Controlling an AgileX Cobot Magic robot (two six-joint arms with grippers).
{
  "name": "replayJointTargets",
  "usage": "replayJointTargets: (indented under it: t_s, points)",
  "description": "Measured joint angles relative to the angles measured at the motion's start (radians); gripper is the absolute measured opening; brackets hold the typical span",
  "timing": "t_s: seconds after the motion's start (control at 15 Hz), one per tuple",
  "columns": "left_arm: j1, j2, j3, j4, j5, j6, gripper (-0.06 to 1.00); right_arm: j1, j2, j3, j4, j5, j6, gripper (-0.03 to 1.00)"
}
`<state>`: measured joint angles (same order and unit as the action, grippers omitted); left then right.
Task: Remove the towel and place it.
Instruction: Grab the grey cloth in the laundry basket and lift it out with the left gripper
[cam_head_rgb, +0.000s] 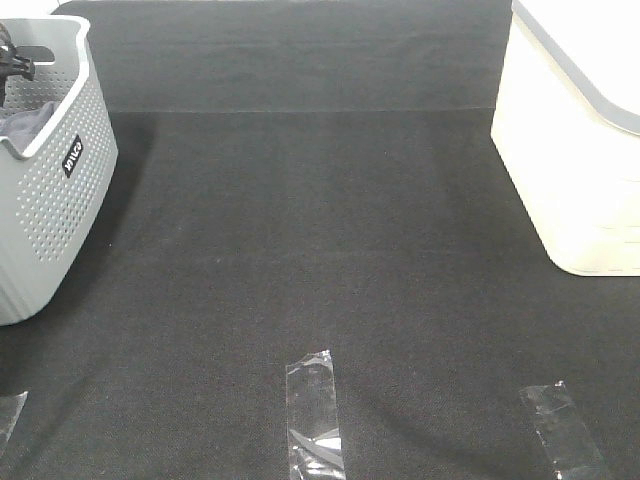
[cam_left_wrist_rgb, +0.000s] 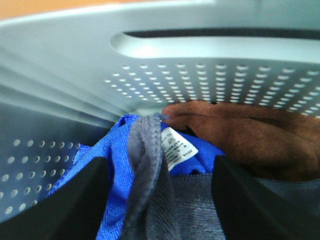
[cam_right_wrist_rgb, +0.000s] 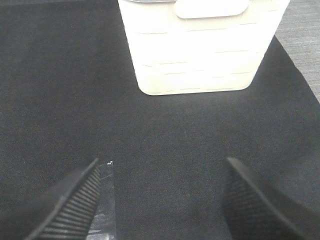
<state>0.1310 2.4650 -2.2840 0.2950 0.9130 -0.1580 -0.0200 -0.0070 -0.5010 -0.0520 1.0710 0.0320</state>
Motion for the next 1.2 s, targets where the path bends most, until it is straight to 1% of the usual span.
replayJointTargets:
  t_s: [0.07, 0.27, 0.53, 0.6, 0.73, 0.87, 0.93, 1.0, 1.2]
  points:
    - [0.0, 0.001, 0.0, 0.0, 0.0, 0.0, 0.54, 0.0, 0.0, 0.0, 0.0, 0.0, 0.0, 0.65]
    - [0.0, 0.001, 0.0, 0.0, -0.001, 0.0, 0.37, 0.0, 0.0, 0.0, 0.0, 0.0, 0.0, 0.65]
    - [0.0, 0.001, 0.0, 0.0, -0.004, 0.0, 0.04, 0.0, 0.0, 0.0, 0.0, 0.0, 0.0, 0.65]
    - [0.0, 0.001, 0.0, 0.0, -0.005, 0.0, 0.01, 0.0, 0.0, 0.0, 0.0, 0.0, 0.0, 0.65]
    - [0.0, 0.0, 0.0, 0.001, -0.004, 0.0, 0.0, 0.0, 0.0, 0.0, 0.0, 0.0, 0.0, 0.65]
    - [0.0, -0.023, 0.0, -0.002, 0.035, 0.024, 0.0, 0.0, 0.0, 0.0, 0.0, 0.0, 0.0, 0.65]
    - [0.0, -0.045, 0.0, -0.023, 0.055, 0.041, 0.0, 0.0, 0.0, 0.0, 0.0, 0.0, 0.0, 0.65]
    - [0.0, -0.045, 0.0, -0.023, 0.055, 0.041, 0.0, 0.0, 0.0, 0.0, 0.0, 0.0, 0.0, 0.65]
    - [0.0, -0.144, 0.0, -0.118, 0.09, 0.098, 0.0, 0.0, 0.0, 0.0, 0.0, 0.0, 0.0, 0.65]
